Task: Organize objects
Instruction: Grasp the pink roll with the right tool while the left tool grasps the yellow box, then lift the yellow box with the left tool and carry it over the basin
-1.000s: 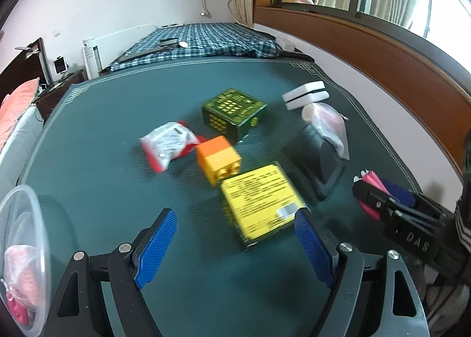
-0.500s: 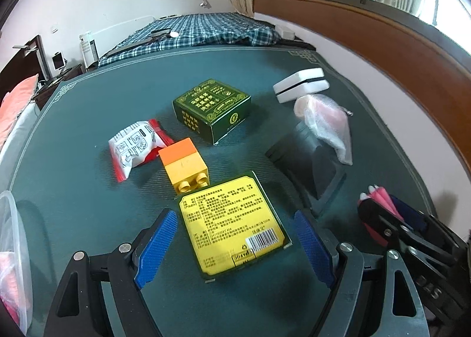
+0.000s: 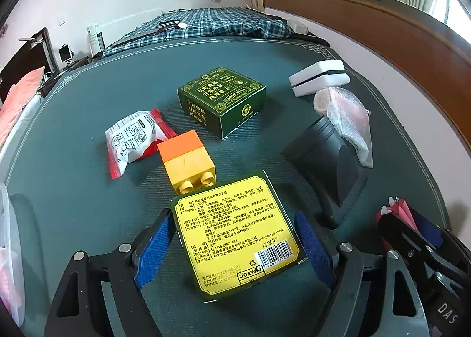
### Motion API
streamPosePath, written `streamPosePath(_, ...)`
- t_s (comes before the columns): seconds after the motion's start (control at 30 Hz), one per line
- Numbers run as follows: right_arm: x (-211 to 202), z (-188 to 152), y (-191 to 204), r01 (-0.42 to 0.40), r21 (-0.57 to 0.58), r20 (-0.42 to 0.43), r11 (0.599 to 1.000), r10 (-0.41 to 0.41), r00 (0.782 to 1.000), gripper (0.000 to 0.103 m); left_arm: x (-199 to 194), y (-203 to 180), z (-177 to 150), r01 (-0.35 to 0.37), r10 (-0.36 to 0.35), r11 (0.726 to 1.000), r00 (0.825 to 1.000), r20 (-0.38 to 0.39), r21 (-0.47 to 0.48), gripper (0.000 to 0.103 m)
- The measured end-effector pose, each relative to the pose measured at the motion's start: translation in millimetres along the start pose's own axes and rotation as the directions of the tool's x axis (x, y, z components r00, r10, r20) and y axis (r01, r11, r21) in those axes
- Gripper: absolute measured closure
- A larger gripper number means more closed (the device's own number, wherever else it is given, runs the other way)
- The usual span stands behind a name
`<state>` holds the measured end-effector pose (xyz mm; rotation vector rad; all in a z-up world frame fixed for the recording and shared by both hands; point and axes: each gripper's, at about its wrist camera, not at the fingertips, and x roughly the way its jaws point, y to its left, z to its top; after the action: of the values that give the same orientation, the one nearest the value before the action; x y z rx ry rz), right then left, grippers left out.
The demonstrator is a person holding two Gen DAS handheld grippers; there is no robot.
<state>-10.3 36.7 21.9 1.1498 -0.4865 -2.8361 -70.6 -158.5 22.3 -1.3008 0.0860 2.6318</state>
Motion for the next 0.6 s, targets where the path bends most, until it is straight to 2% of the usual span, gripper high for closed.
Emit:
streamPosePath(0.33,1,-2,1,-0.002,-0.003,-0.002,1.000,0.002,1.000,0.043,-13,-4,-12,-0.018,0.016,0.997,0.999,0.038,0.069,0.023)
streamPosePath(0.6,0,-4,3,-0.007,-0.009,0.010,1.000,0.007,1.000,0.043,-31,6,-22,-0.028,0.024,0.998,0.998,0.059,0.058,0.024)
